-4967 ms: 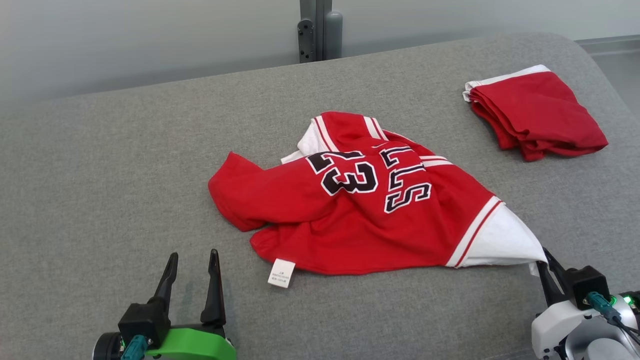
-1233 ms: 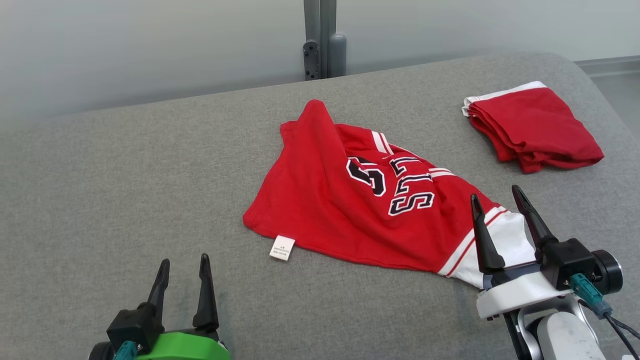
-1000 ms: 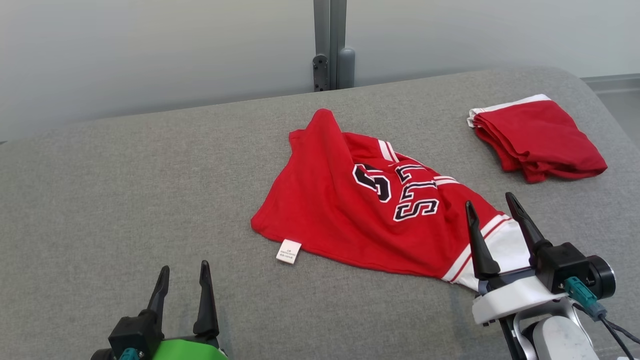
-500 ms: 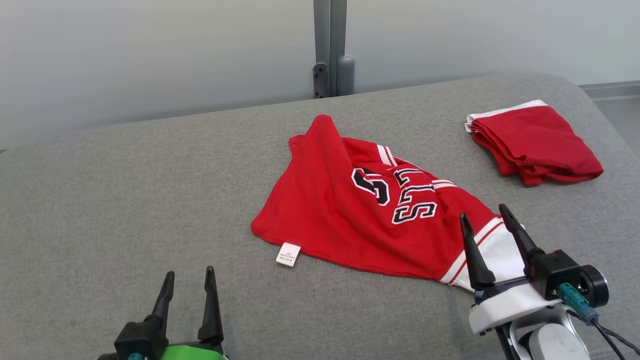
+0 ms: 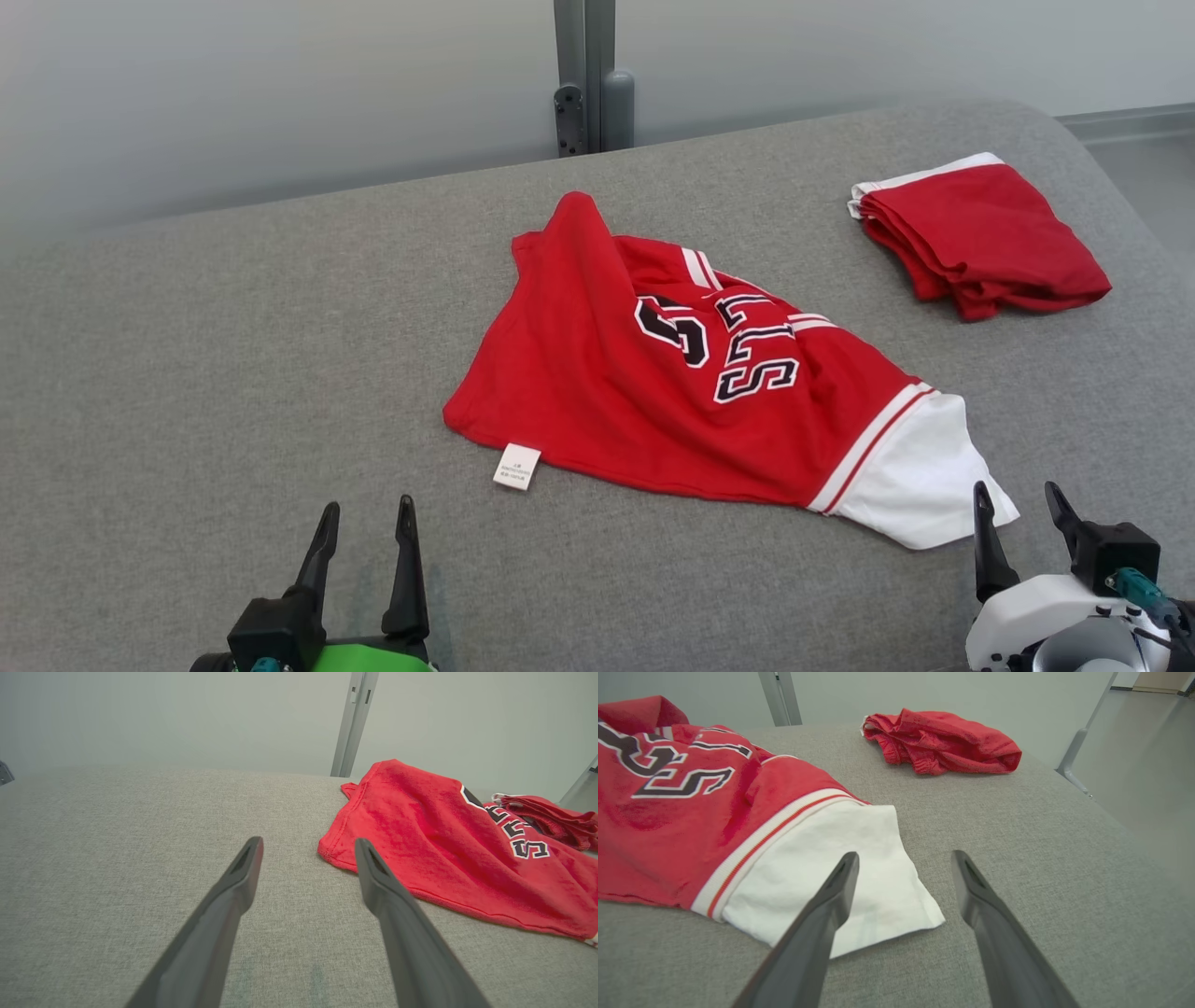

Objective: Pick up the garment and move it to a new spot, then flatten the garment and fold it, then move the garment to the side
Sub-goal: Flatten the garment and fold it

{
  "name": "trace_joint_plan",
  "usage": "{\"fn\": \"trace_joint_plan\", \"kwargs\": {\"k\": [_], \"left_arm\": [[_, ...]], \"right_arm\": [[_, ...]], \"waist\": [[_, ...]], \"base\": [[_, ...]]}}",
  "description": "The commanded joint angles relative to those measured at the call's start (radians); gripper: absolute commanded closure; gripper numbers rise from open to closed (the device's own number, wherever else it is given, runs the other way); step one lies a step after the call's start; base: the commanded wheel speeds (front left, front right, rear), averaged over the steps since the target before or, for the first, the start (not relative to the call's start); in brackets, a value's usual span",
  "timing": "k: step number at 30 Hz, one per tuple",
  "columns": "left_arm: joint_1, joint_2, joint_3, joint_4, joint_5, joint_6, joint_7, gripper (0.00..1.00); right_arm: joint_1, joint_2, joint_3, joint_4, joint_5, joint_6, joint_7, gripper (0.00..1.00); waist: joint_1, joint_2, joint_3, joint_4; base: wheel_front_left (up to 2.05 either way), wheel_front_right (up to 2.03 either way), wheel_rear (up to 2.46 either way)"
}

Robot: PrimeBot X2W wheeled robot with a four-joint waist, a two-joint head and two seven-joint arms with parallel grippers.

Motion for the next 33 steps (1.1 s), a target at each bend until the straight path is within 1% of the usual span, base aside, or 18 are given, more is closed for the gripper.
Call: {"fn": "trace_joint_plan", "kwargs": {"k": [1,11,14,19,20,21,23,27,30,33], "left_arm": [[-0.017,0.001,0.0,0.0,0.001,0.001,-0.003,0.0],[-0.048,0.001,0.006,0.01,0.01,-0.007,-0.003,0.0],[-0.051,0.001,0.009,0.013,0.01,-0.005,-0.003,0.0],[-0.056,0.001,0.017,0.015,0.01,-0.002,-0.003,0.0],[-0.057,0.001,0.019,0.015,0.011,-0.002,-0.003,0.0],[-0.057,0.001,0.021,0.015,0.012,-0.002,-0.003,0.0],[-0.059,0.001,0.023,0.02,0.015,-0.004,-0.003,0.0],[-0.07,0.001,0.022,0.045,0.014,-0.018,-0.003,0.0],[-0.096,0.002,0.014,0.083,-0.001,-0.03,0.007,0.0],[-0.128,0.002,0.002,0.121,-0.026,-0.046,0.05,0.0]], "right_arm": [[-0.028,-0.001,-0.012,0.025,-0.001,0.0,0.005,0.0],[-0.132,-0.001,-0.091,0.224,-0.013,0.0,0.025,0.0],[-0.152,-0.002,-0.082,0.272,0.003,0.0,0.035,0.0],[-0.185,0.0,-0.048,0.347,0.075,0.0,0.05,0.0],[-0.192,0.0,-0.037,0.358,0.085,0.0,0.052,0.28],[-0.199,0.0,-0.026,0.367,0.092,0.0,0.051,0.6],[-0.215,-0.005,-0.007,0.382,0.105,0.0,0.048,1.0],[-0.243,-0.01,0.026,0.372,0.162,0.0,0.028,1.0],[-0.256,-0.021,0.044,0.33,0.2,0.0,0.01,1.0],[-0.25,-0.037,0.051,0.27,0.222,0.0,-0.001,1.0]], "waist": [[0.0,0.0,0.022,-0.005],[0.0,0.0,0.067,0.007],[0.0,0.0,0.072,0.009],[0.0,0.0,0.076,0.004],[0.0,0.0,0.077,0.002],[0.0,0.0,0.077,-0.001],[0.0,0.0,0.079,-0.007],[0.0,0.0,0.081,-0.02],[0.0,0.0,0.081,-0.034],[0.0,0.0,0.082,-0.049]], "base": [[0.0,0.0,0.0],[0.0,0.0,0.0],[0.0,0.0,0.0],[0.0,0.0,0.0],[0.0,0.0,0.0],[0.0,0.0,0.0],[0.0,0.0,0.0],[0.0,0.0,0.0],[0.0,0.0,0.0],[0.0,0.0,0.0]]}}
